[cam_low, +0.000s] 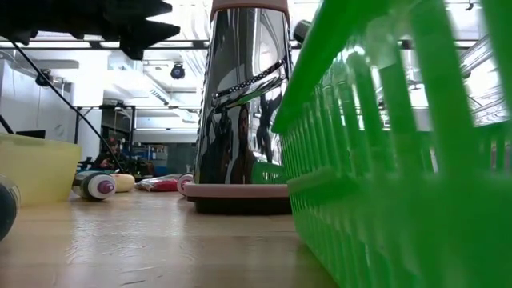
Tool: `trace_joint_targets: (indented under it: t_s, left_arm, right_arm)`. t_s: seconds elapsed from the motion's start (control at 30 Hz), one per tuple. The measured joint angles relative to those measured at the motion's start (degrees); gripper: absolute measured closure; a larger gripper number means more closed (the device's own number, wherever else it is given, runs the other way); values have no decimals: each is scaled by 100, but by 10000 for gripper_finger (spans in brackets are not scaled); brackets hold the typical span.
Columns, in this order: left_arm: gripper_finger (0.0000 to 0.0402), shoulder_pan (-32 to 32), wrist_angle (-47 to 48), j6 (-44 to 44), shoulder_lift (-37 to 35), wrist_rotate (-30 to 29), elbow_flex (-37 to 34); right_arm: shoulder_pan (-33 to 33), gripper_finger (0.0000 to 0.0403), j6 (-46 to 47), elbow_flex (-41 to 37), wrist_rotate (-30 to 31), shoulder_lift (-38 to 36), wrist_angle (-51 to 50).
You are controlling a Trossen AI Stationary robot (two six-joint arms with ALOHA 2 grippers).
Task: Pick & Place Food Item
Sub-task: Put the top black food coloring bottle into the transparent bin
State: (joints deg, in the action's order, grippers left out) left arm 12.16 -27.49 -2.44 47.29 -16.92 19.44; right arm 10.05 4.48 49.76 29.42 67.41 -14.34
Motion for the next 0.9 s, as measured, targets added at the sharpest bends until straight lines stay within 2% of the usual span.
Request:
trace_joint_targets:
  t_s: [0.2,0.47,0.63,0.9]
  left_arm:
    - [131,0,-427,-53,0,128,-2]
    - [131,11,-895,-142,22,713,-2]
    - [131,37,-893,-118,63,712,-2]
    - [131,37,-1305,-85,304,804,72]
  right_arm:
    - [361,280,-110,495,139,470,-12]
    - [633,280,-792,1694,308,1237,-38]
    - [704,280,-1089,2523,34,1860,-522]
    - [819,281,-1388,3713,14,2701,-1226]
